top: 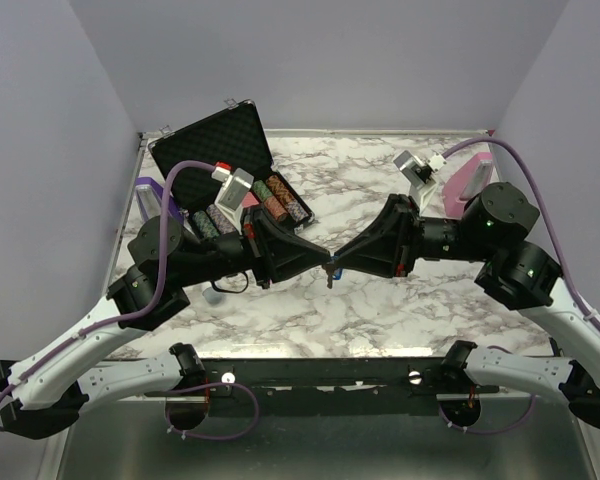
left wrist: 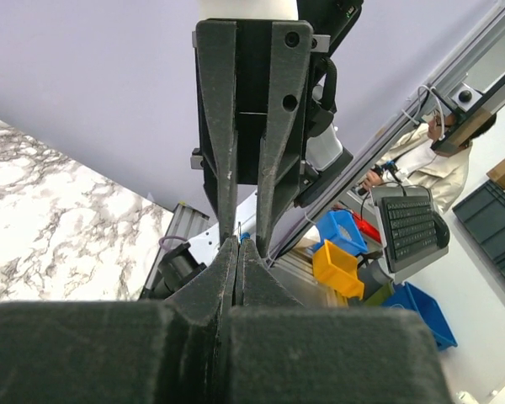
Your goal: Remove the keys from the keyring
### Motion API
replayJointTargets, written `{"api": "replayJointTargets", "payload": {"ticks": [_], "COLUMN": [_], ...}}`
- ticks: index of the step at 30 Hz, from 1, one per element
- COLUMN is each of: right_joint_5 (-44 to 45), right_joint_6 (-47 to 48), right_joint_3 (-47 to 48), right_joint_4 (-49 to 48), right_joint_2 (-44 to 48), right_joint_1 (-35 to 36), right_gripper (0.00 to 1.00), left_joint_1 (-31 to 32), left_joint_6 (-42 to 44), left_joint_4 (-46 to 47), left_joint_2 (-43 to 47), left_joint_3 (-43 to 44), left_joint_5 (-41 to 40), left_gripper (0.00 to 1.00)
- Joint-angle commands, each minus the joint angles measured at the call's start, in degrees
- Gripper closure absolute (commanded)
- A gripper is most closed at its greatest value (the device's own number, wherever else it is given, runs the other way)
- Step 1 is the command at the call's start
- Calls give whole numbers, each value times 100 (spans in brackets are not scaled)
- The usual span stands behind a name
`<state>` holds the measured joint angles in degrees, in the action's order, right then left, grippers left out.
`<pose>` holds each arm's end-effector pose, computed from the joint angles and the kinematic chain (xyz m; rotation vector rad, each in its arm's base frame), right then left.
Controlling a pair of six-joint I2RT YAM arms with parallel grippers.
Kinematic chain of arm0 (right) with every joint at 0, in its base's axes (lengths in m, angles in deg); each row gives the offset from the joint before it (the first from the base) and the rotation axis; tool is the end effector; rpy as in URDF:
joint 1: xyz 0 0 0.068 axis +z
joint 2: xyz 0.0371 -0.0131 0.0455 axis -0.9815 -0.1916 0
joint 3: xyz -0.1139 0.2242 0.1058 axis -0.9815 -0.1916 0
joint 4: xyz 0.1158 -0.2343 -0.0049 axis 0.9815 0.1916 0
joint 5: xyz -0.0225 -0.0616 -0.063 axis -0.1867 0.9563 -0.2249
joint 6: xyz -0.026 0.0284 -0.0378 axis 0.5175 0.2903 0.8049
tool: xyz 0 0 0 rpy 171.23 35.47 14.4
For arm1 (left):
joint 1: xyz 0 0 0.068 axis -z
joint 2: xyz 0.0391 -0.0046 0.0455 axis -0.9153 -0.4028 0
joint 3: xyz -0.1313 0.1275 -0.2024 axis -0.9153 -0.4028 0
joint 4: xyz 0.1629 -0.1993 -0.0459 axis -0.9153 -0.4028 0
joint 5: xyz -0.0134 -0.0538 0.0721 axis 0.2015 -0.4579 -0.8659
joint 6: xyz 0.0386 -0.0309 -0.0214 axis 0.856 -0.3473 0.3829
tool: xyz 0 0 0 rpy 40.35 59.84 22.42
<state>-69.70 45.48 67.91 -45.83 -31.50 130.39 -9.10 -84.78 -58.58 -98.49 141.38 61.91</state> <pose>0.0945 0.1516 0.4852 -0.8124 1.5390 1.6091 0.0765 -0.1429 0.4728 0.5525 1.4664 -1.6967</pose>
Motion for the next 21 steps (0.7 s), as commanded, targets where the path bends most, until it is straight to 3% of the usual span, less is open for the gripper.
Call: {"api": "replayJointTargets", "payload": {"ticks": [1,4,8,9,12,14,18,21], "right_joint_5": [-72,-81,-46,-20,59,112,235,331], "right_joint_6": [-83,-92,-83,-83,-65,-57,-74,-83], "right_joint_3": [-64,-99,-125,-125,-125,-134,-178,-204], "right_joint_4": [-276,-267,-250,-241,-188,-144,-135,-153], "right_joint_2": [-50,-59,-24,-6,38,64,161,187], "right_joint_1": [42,42,42,42,50,42,42,42], "right_gripper": [83,99,99,99,99,99,99,99], "left_joint_1": [69,60,69,69,69,69,69,69], "left_joint_6": [-26,-9,0,0,52,88,-35,-167], "left_joint_4": [142,142,142,133,28,-51,211,405], "left_joint_2": [11,11,-7,2,63,203,493,661], "left_joint_3": [-73,-73,-56,-47,-38,-55,-424,-749], "left_joint_5": [-145,-146,-163,-172,-294,-426,-515,-515], "left_gripper": [100,100,100,92,49,32,30,37]}}
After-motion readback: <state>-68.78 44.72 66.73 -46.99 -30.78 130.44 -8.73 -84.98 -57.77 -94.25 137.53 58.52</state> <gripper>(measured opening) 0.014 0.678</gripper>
